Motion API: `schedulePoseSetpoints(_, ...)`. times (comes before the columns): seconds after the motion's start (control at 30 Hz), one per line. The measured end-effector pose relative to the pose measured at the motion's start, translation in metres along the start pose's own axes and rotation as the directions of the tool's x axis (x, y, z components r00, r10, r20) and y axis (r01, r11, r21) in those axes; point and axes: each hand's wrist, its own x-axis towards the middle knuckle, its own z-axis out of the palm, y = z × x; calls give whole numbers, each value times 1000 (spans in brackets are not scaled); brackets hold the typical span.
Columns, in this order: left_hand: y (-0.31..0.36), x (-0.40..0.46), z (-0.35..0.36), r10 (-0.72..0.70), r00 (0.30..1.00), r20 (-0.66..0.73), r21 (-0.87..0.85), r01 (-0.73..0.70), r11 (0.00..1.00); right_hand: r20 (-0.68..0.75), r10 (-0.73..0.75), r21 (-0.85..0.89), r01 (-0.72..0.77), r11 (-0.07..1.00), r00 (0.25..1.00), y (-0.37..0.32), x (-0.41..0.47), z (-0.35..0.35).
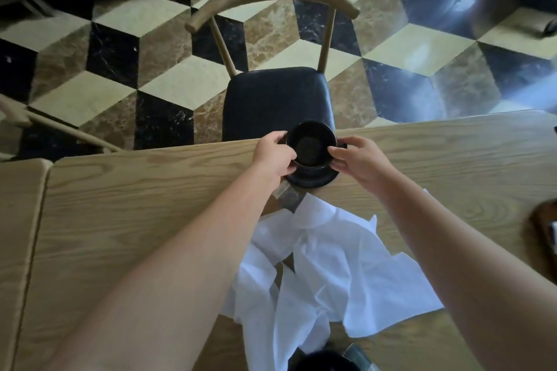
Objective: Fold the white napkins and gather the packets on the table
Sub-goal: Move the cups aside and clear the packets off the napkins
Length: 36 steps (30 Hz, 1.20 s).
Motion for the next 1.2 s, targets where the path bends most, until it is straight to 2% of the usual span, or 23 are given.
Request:
schedulePoseSetpoints(0.33,-5,5,2,-26,999,-19,34,27,999,21,31,42,-31,999,999,11,12,-2)
schedulePoseSetpoints(0.8,-11,10,0,-11,1000,-22,39,12,999,-10,37,-43,-38,998,999,12,18,-2)
schedulePoseSetpoints(0.9,-9,10,-1,-21,1000,-14,52,22,998,-65,0,-234,-16,972,998,11,21,-2)
schedulePoseSetpoints(1.03,-10,5,-2,-8,1000,-20,75,9,997,-84,-115,-558,49,828,990,7,23,-3)
schedulePoseSetpoints(1.2,-27,-9,-7,-3,999,-39,51,5,999,-100,-210,-699,82,710,973,13,15,-4)
